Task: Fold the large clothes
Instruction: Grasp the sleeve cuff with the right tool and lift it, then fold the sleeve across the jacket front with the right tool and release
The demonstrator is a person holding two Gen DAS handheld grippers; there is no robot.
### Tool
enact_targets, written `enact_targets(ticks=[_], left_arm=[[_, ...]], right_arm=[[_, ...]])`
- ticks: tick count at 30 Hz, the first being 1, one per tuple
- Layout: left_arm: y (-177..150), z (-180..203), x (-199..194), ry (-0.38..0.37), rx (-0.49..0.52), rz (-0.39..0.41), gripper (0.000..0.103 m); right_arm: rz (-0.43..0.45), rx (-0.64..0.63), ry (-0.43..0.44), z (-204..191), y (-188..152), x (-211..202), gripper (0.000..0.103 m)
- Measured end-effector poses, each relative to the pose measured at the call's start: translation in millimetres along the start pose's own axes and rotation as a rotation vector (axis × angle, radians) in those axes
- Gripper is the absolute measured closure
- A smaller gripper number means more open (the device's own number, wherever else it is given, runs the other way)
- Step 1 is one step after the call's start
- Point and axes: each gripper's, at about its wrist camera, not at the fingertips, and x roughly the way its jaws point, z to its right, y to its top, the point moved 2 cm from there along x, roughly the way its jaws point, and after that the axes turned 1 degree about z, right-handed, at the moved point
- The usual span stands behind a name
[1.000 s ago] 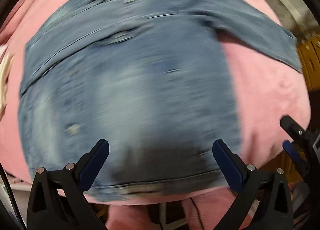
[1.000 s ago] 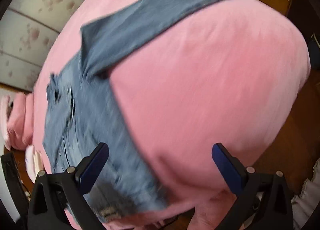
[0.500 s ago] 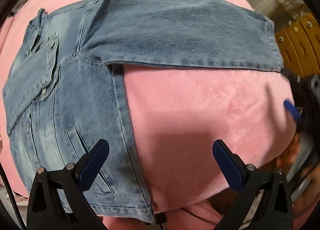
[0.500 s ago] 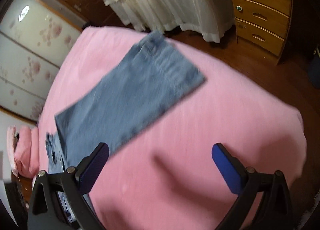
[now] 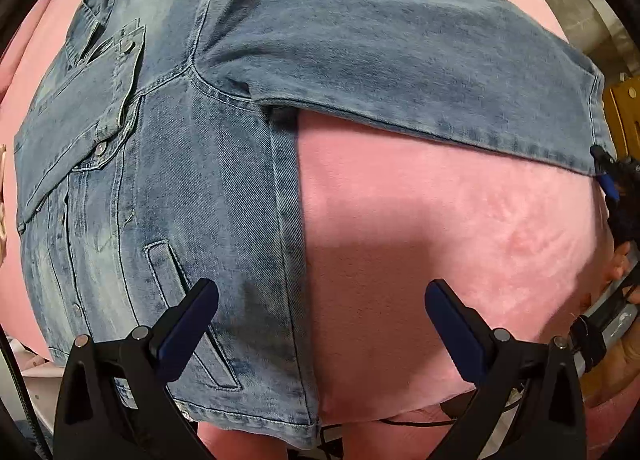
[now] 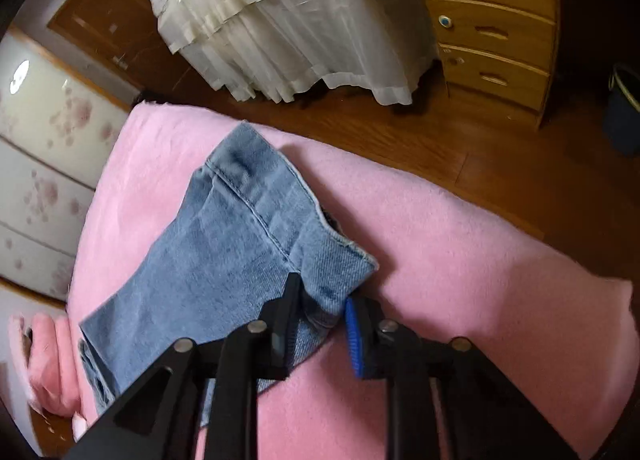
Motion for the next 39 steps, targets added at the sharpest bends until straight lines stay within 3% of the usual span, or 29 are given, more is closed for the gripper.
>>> enact_targets(ticks=[6, 10, 18, 22, 26, 30, 34, 39], left_arm=[[-6, -29, -3, -0.031, -0.02, 0.014, 0.001], [-20, -58, -7, -0.04, -0.031, 0.034, 0.001], [-34, -151, -29, -0.057, -0.046, 0.126, 0.001], [-34, -211, -38, -0.059, -0.062, 0.159, 0.001], [-40, -274, -43, -0.053, -0.109, 0.182, 0.001], [-49, -345, -46, -0.061, -0.171, 0.182, 0.001], [-63, -400, -36, -0.113, -0.258, 0.135, 0.001], [-82, -463, -21, -0.066, -0.34, 0.14, 0.001]], right_arm=[[0.086, -0.077, -0.021, -24, 1, -23, 0.089], [0.129, -0.135, 0.021, -50, -1, -43, 0.09], [0.223, -0.31, 0.102, -143, -32, -91, 0.09], [0.248, -0.398, 0.161, -202, -71, -106, 0.091], [0.24, -0.389, 0.272, -262, -121, -112, 0.091], [0.234, -0.451, 0.313, -319, -173, -103, 0.091], [0.153, -0.436, 0.37, -358, -236, -71, 0.091], [0.013, -0.492, 0.316, -382, -308, -8, 0.091]])
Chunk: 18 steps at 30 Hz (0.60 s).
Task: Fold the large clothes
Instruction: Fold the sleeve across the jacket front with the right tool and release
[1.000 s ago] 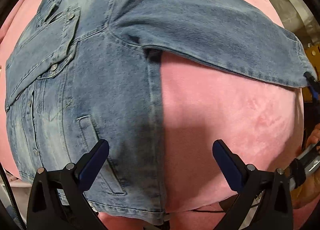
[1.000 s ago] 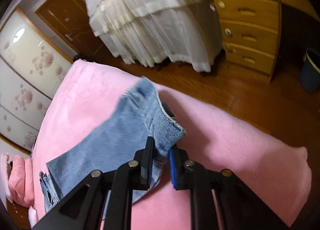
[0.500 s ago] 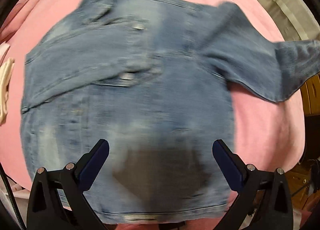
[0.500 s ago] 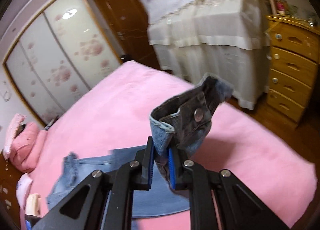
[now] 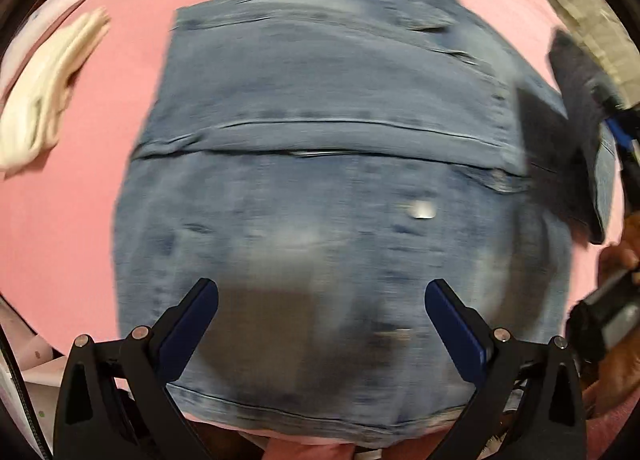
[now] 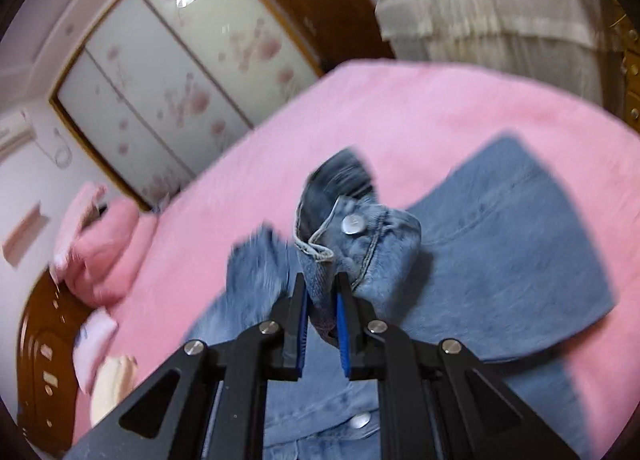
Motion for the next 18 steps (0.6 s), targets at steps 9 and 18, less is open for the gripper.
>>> enact_targets(ticks=[9, 18], left_arm=[[-2, -47, 11, -0.008, -0.028, -0.004, 0.001], [24, -10, 15, -0.098, 0.044, 0.039, 0.001]], right_arm=[[-0.358, -0.096, -0.042, -15, -58, 60, 0.039], [-0.315, -0.149, -0.06, -4, -60, 24, 0.03]])
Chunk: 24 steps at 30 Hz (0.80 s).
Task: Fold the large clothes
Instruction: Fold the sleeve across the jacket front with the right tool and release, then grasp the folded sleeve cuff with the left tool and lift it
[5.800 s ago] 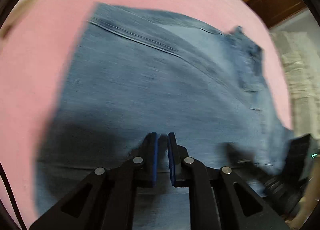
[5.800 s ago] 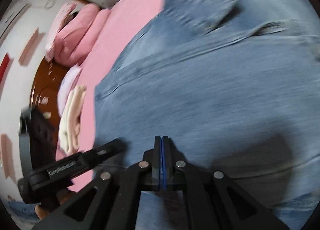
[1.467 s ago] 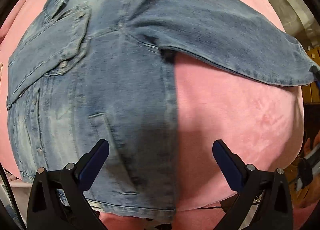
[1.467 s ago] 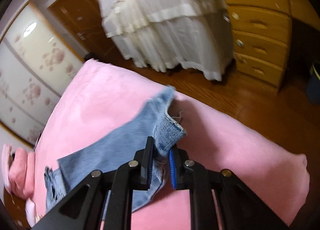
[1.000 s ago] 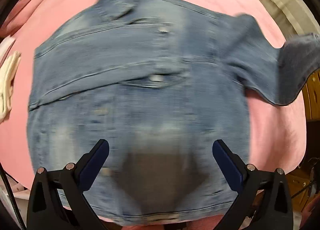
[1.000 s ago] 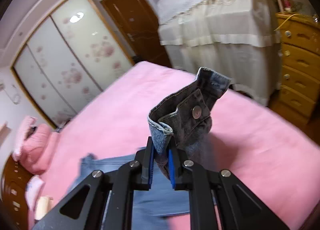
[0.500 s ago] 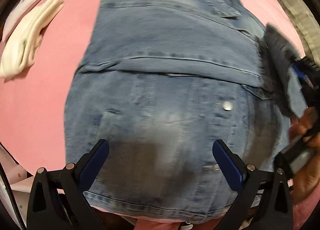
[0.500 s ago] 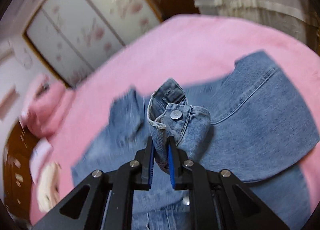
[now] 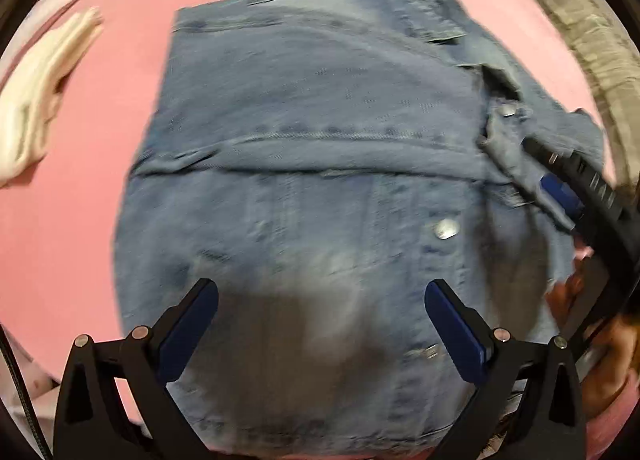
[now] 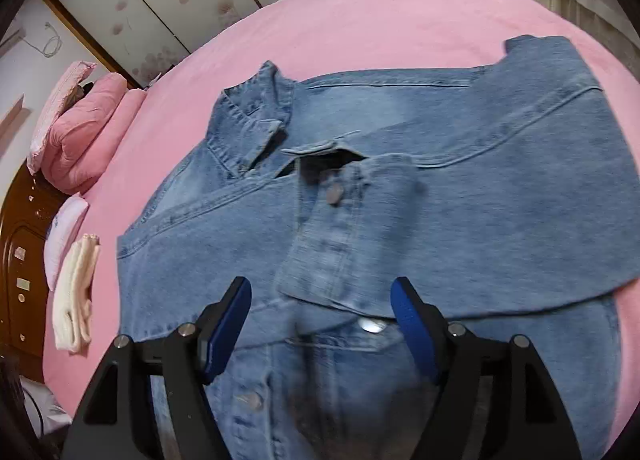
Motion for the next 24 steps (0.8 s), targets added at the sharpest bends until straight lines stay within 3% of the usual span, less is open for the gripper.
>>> enact_targets(ticks=[5, 11, 14, 18, 21, 24], left_arm=[[26, 47, 4, -0.125, 0.06, 0.048, 0.001], [58, 106, 28, -0.186, 0.088, 0.051, 0.003], [73, 131, 46, -0.202, 0.099, 0.036, 0.015], [86, 153, 71, -0.19, 0.086, 0.007, 0.039], [92, 163, 91, -0.191, 0.049, -0.033, 0.045], [93, 169, 104, -0.143, -0.017, -0.028, 0.046]], right_arm=[[0.028, 0.09, -0.012, 31, -7, -18, 0.03], [0.03, 0.145, -0.011, 67, -15, -34, 0.03], [0.03, 0.137, -0.036, 88, -18, -43, 0.03], [0.018, 0.103, -0.054, 111, -19, -48, 0.03], [0.005, 0.09, -0.05, 125, -19, -50, 0.03], [-0.02, 0.091, -0.033, 140, -20, -50, 0.03]])
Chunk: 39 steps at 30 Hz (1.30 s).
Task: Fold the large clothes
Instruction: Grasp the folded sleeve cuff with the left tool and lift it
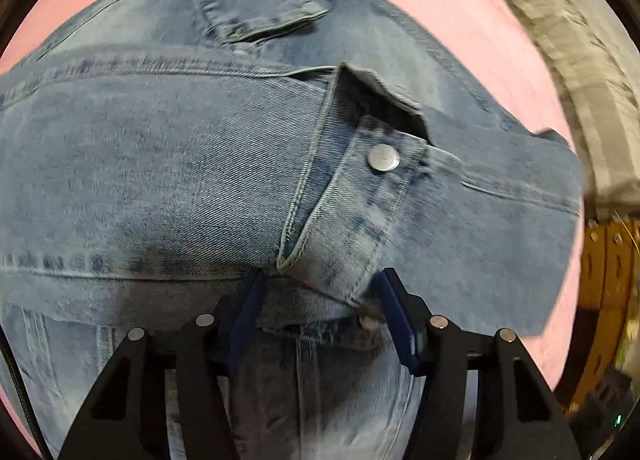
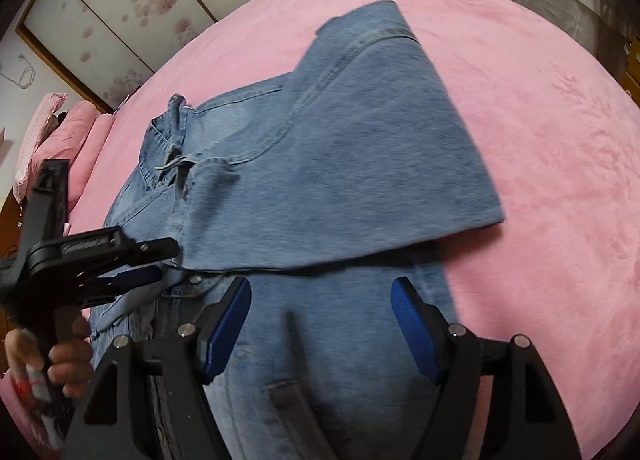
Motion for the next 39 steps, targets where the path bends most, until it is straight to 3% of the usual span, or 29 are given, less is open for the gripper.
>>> enact_targets(ticks=[5, 8, 10, 12, 13, 15, 21, 25, 30, 32, 34, 39], left_arm=[[-2, 13, 4, 0.053, -0.05, 0.064, 0.046], [-1, 33, 6, 0.102, -0.044, 0.106, 0.059], [1, 51, 13, 0.16, -0.021, 0.122, 0.074], [4, 65, 16, 0.217, -0.011, 0.137, 0.081], [6, 74, 17, 0.243, 0.0, 0.152, 0.091], [8, 90, 12, 0.266, 0.023, 0.19, 0.092], [33, 148, -34, 0.177, 0.067, 0.283, 0.093], [55, 155, -83, 0.024, 0.052, 0.332, 0.094], [69, 164, -131, -0.044, 0.048, 0.433, 0.095], [76, 154, -153, -0.016, 0.054, 0.512, 0.095], [79, 145, -177, 0.028, 0.068, 0.591, 0.095], [81, 104, -211, 0.09, 0.017, 0.662, 0.095]], right_arm=[[-0.016, -0.02, -0.008, 17, 2, 1, 0.03], [-0.022, -0.027, -0.033, 26, 4, 2, 0.03], [-0.02, -0.021, -0.035, 32, 6, 2, 0.03], [-0.028, -0.015, -0.033, 38, 8, 5, 0.03], [-0.034, -0.015, -0.029, 40, 9, 7, 0.03], [-0.031, -0.026, -0.022, 42, 11, 9, 0.03], [-0.008, -0.092, -0.029, 37, 19, 11, 0.03], [0.03, -0.024, -0.01, 37, 26, 7, 0.029], [0.125, 0.014, 0.024, 33, 37, -10, 0.023], [0.164, -0.011, 0.059, 28, 41, -18, 0.023], [0.177, -0.059, 0.032, 24, 44, -20, 0.023], [0.13, -0.124, -0.019, 20, 46, -5, 0.023]])
